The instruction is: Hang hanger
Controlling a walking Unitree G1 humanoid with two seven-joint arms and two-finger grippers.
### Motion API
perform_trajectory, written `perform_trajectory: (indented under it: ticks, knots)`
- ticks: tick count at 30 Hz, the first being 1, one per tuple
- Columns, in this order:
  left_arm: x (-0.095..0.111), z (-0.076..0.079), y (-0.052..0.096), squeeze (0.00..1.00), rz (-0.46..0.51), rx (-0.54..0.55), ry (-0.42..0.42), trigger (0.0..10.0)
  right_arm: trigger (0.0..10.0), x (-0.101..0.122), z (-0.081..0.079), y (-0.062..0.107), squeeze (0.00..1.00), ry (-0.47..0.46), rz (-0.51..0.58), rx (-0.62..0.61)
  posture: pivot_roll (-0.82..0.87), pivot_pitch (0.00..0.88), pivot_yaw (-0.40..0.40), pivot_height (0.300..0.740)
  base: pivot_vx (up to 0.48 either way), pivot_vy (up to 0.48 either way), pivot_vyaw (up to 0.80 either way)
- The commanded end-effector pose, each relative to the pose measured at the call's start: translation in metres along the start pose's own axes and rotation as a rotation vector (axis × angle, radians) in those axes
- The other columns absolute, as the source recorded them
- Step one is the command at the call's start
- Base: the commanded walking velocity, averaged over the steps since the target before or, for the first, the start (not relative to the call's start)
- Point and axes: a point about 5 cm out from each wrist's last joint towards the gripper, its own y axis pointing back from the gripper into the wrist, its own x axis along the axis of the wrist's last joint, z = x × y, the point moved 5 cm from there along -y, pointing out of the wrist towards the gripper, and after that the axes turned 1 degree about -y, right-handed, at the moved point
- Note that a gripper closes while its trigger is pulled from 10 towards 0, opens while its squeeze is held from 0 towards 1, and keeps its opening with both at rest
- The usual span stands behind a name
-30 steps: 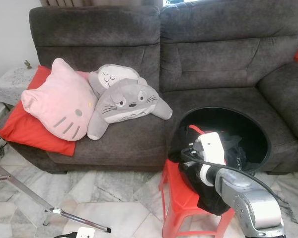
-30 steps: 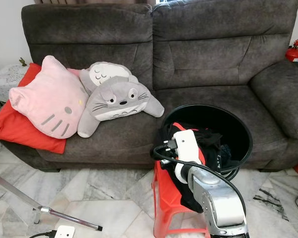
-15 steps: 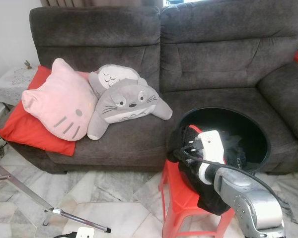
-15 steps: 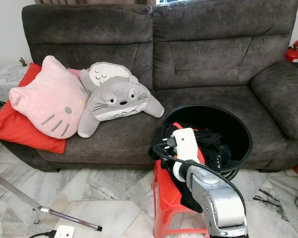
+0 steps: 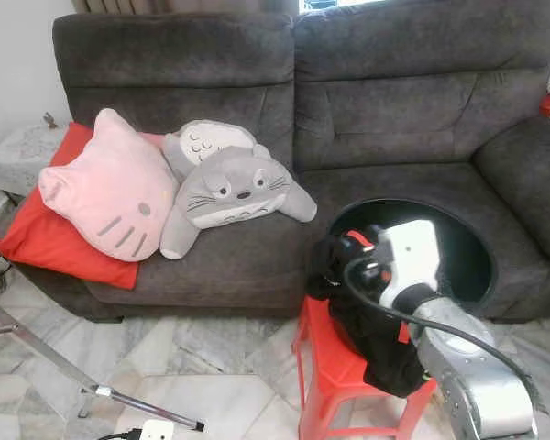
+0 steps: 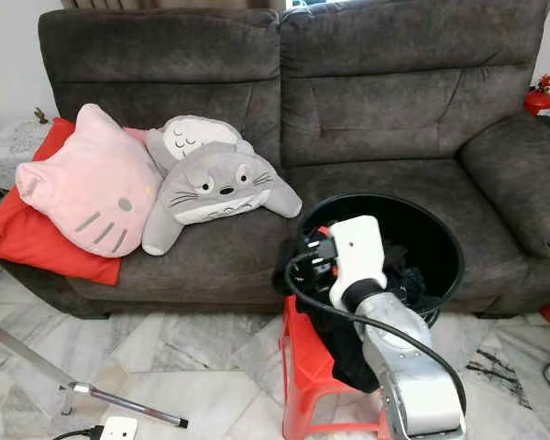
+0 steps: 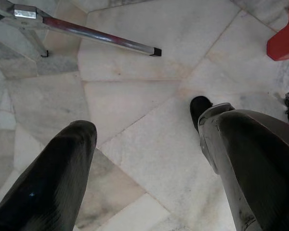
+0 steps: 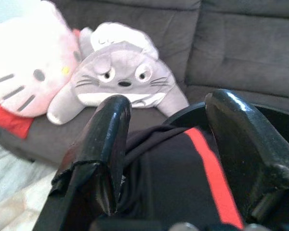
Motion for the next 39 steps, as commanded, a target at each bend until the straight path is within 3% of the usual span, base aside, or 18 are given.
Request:
perform_trajectory:
  ticks: [1,5,7,9,15,26,39]
  knots:
    - [-0.001,-0.004,0.001,0.00,0.007,0.022,0.011,10.0,10.0,0.005,0.018,-0.004,0.00,0.007,0.052,-0.104,-0.17,0.000,0.067,0.740,0.000,0.000,0.00]
    - [-0.001,-0.005,0.001,0.00,0.009,0.025,0.018,10.0,10.0,0.007,0.022,-0.005,0.00,0.016,0.080,-0.132,-0.17,0.000,0.067,0.740,0.000,0.000,0.00]
    - [-0.001,-0.005,0.001,0.00,0.010,0.025,0.020,10.0,10.0,-0.016,0.037,-0.011,0.00,-0.014,0.036,-0.233,-0.16,0.000,0.073,0.740,0.000,0.000,0.00]
    - [-0.001,-0.005,0.001,0.00,0.011,0.027,0.023,10.0,10.0,-0.035,0.042,-0.015,0.00,-0.053,-0.010,-0.274,-0.16,0.000,0.073,0.740,0.000,0.000,0.00]
    - [-0.003,-0.005,0.001,0.00,0.012,0.032,0.022,10.0,10.0,-0.048,0.042,-0.018,0.00,-0.065,-0.033,-0.291,-0.16,0.000,0.073,0.740,0.000,0.000,-0.19]
    - [-0.004,-0.006,0.002,0.00,0.011,0.040,0.018,10.0,10.0,-0.028,0.035,-0.027,0.00,-0.039,0.081,-0.251,-0.16,0.000,0.073,0.740,0.000,0.000,-0.16]
    - [-0.004,-0.005,0.002,0.00,0.014,0.046,0.014,10.0,10.0,-0.019,0.023,-0.032,0.00,0.001,0.124,-0.192,-0.16,0.000,0.069,0.740,0.000,-0.153,0.00]
